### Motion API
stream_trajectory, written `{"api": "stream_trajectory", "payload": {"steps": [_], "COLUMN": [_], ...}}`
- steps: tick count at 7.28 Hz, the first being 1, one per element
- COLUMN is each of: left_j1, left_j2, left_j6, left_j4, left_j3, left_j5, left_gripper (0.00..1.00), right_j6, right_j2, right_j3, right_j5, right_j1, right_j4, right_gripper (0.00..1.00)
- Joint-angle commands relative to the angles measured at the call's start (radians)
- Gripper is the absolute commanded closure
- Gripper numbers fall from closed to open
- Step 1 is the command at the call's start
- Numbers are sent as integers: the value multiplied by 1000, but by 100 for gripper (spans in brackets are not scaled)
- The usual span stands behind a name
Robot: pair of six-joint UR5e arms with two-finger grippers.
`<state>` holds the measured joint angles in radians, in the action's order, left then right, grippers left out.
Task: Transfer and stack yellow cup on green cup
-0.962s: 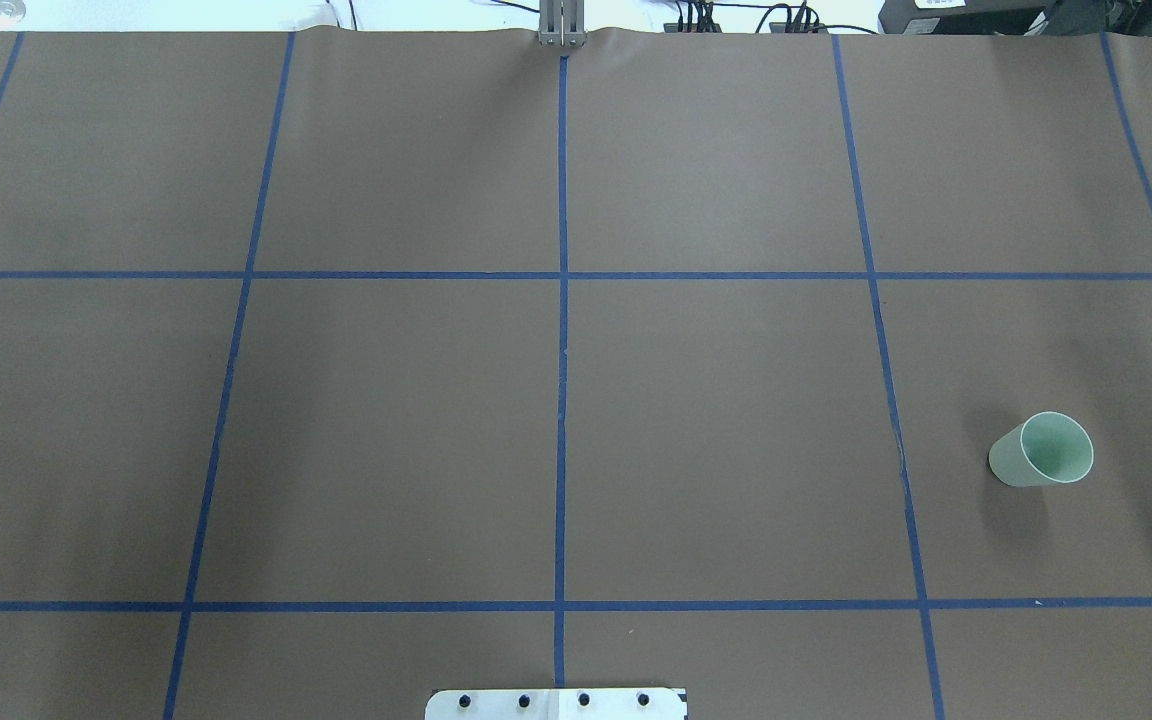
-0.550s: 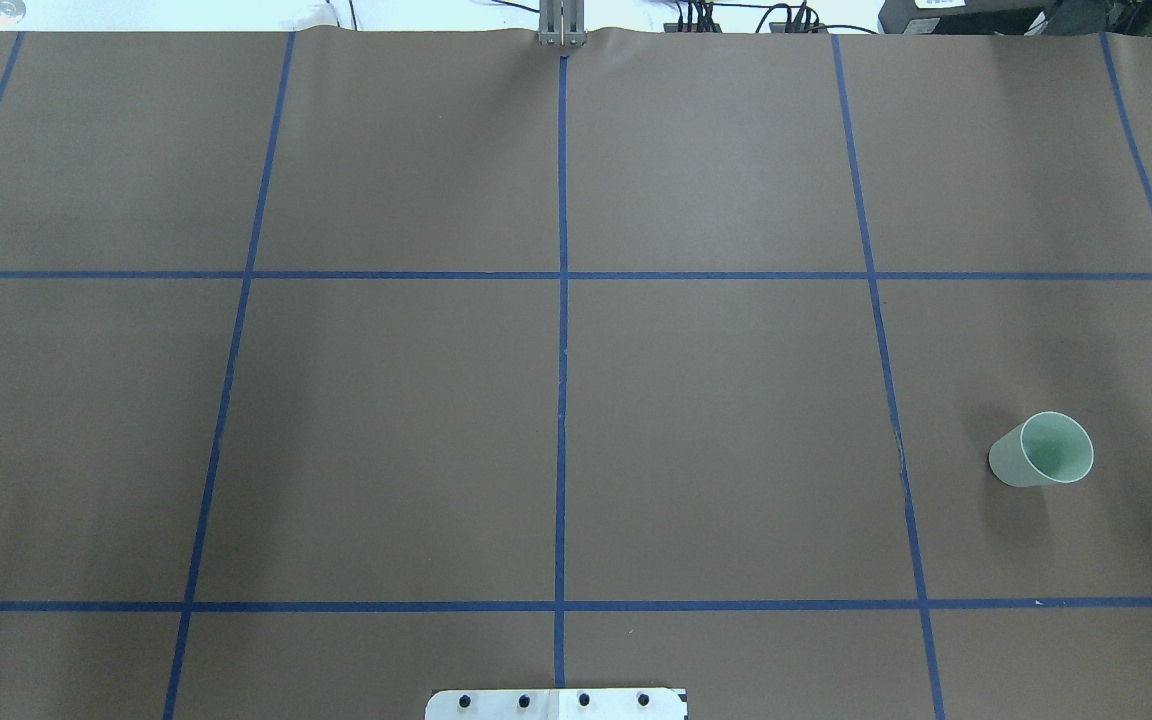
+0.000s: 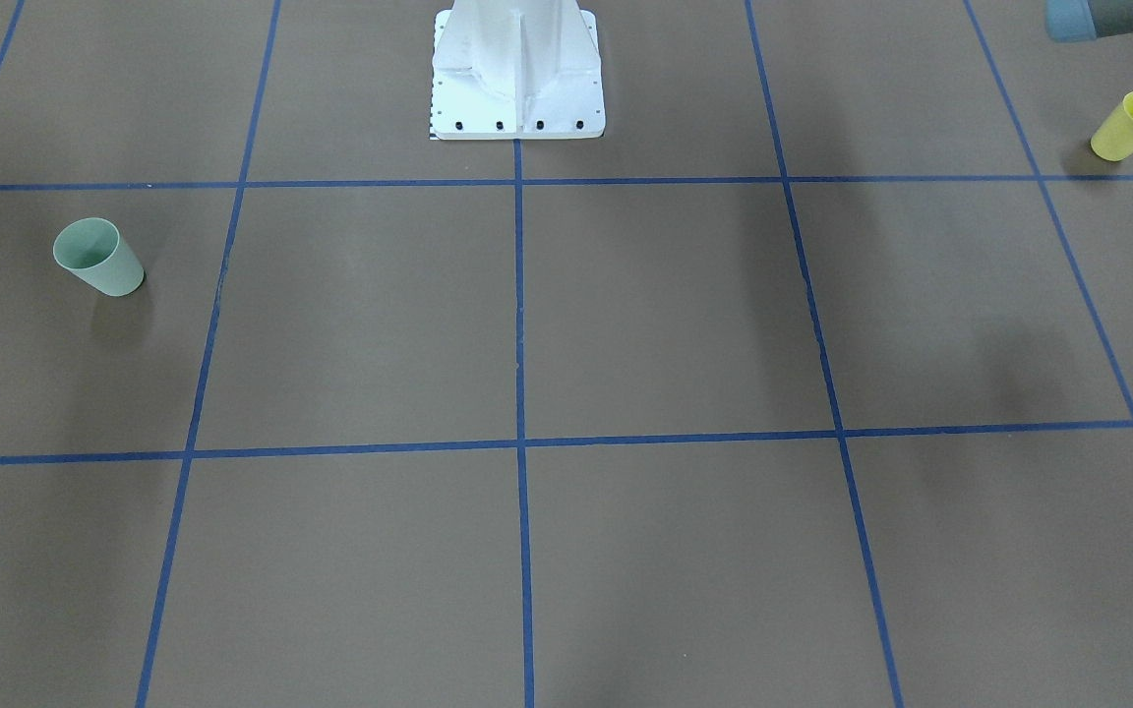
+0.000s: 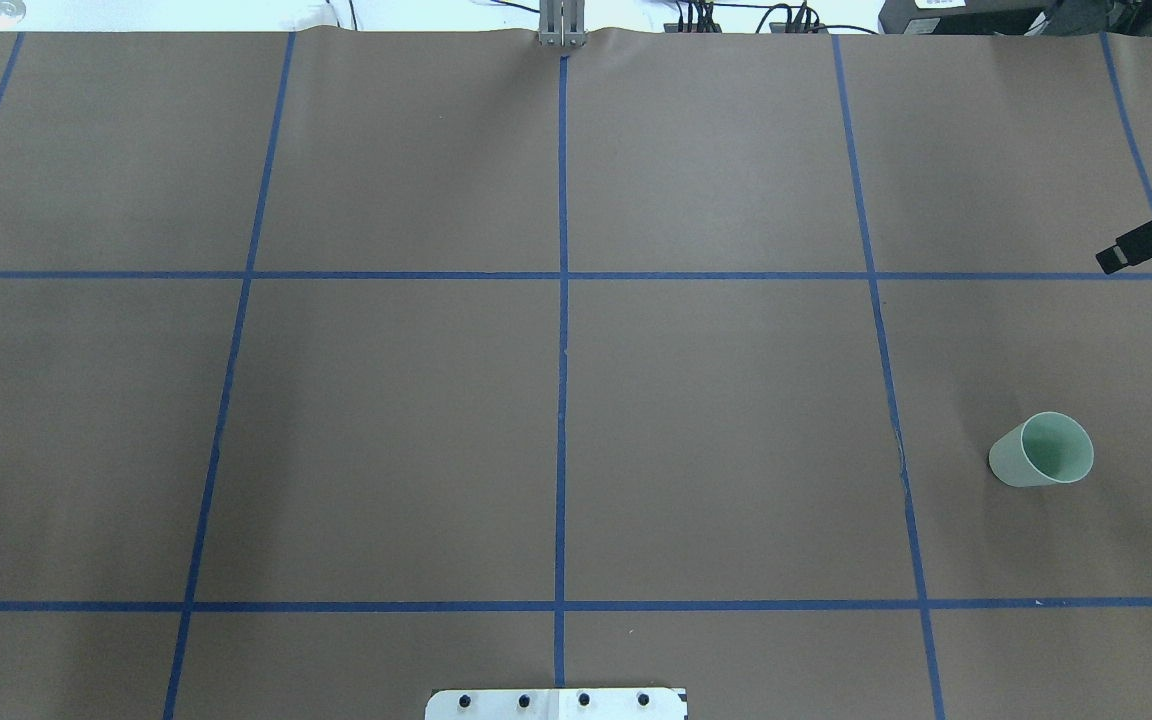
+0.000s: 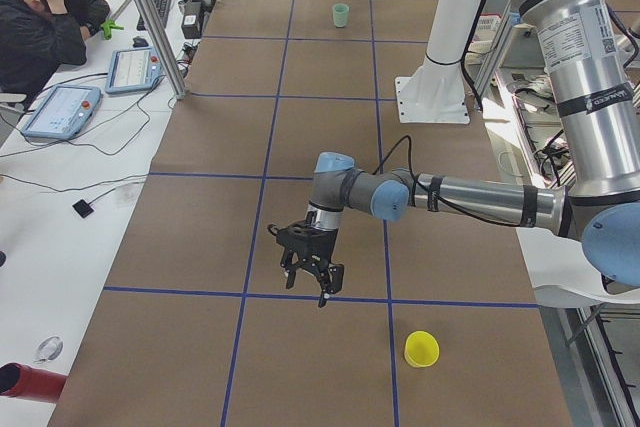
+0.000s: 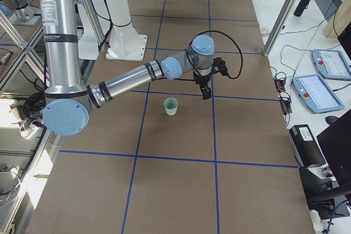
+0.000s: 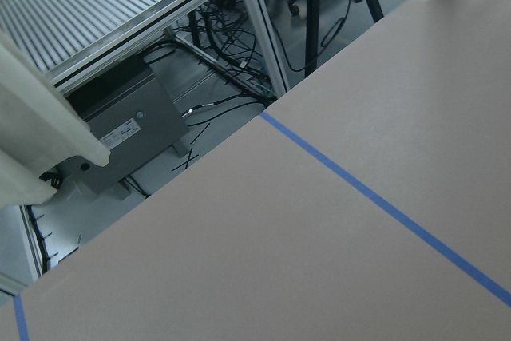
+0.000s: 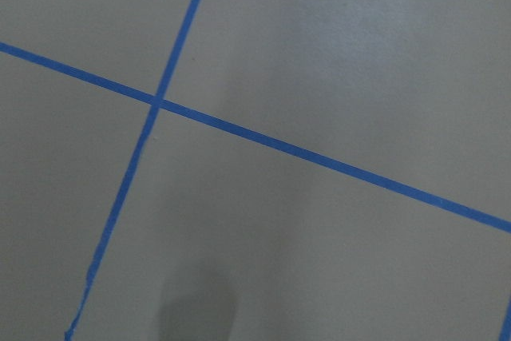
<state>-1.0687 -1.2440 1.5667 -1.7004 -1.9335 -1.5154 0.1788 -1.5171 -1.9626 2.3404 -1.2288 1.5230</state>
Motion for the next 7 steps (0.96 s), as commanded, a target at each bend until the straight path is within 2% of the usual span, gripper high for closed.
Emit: {"api": "stream_trajectory", "payload": {"steps": [1,3,4,6,7], "left_j1": [143,289,326,380,401], "left_j2": [3,1,1,-38,-38], "left_j6": [279,566,689,835,878], "left_j4": [155,321,394,575,596], "left_j3": [-12,-21,-21,-3,8], "left_j5": [12,8,-2,-103,-112], "left_gripper": [0,0,0,0,0], "right_j6": [4,4,4,11,13], "right_j2": [12,12,12,14,15], "right_j3": [4,5,5,5,7], "right_j5": [-1,2,3,7,7], "right_j1": [54,64,68,86,106], "right_j4": [0,2,2,-3,-6], "right_gripper": [0,0,0,0,0]}}
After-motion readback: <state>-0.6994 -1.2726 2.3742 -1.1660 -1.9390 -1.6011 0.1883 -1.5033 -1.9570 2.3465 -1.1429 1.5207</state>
